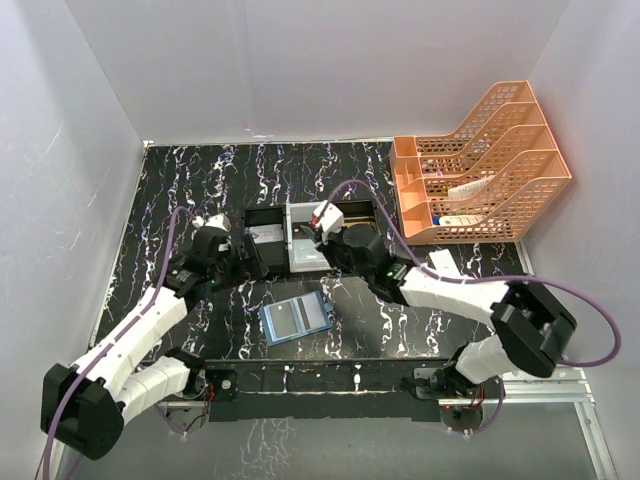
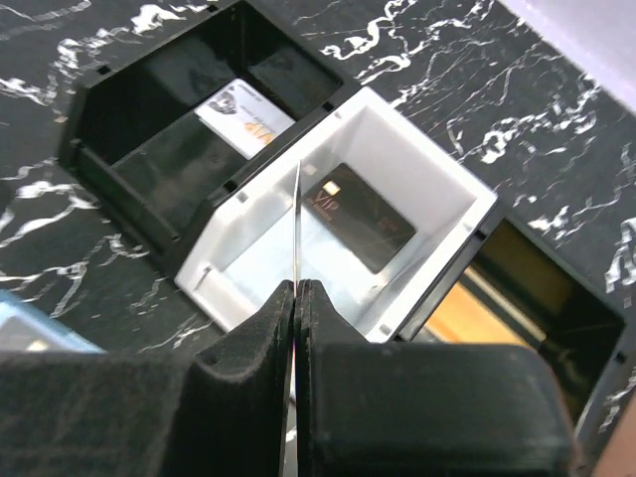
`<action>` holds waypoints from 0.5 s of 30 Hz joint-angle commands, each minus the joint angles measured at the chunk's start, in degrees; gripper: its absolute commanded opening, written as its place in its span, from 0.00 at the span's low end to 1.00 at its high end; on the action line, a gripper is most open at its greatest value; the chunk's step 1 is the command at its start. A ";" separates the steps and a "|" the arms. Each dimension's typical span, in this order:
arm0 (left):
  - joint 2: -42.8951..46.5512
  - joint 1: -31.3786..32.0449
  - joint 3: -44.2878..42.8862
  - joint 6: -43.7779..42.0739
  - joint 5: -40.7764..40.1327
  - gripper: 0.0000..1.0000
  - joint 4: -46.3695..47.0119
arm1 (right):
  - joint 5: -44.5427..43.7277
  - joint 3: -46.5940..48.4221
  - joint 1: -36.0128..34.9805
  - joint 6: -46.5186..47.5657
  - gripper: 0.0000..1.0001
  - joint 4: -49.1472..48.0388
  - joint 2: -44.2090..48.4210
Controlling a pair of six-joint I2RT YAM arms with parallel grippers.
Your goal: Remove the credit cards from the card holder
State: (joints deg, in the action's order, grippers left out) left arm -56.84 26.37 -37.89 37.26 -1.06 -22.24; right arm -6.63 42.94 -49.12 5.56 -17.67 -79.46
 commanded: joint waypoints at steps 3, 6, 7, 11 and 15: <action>5.72 -3.07 -2.65 -3.18 -0.37 0.99 -4.69 | -1.55 9.89 1.07 19.00 0.00 -0.13 -9.31; 8.58 -3.08 -1.82 -3.25 -1.40 0.99 -4.81 | -1.17 12.95 2.29 22.95 0.00 0.05 -13.21; 9.43 -3.08 -1.73 -3.44 -1.62 0.99 -5.01 | -0.71 13.63 2.81 23.91 0.00 -0.11 -14.31; 10.65 -3.08 -2.81 -4.23 -0.61 0.99 -6.54 | 1.15 17.27 4.88 28.64 0.00 2.02 -18.51; 11.24 -3.08 -3.32 -5.08 -2.56 0.99 -7.36 | 3.80 18.92 5.88 33.08 0.00 2.35 -22.48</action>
State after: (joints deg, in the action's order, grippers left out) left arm -46.74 23.57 -38.92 33.87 -1.67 -27.22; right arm -5.61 58.13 -44.21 31.70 -13.78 -99.59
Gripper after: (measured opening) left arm 0.985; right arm 0.009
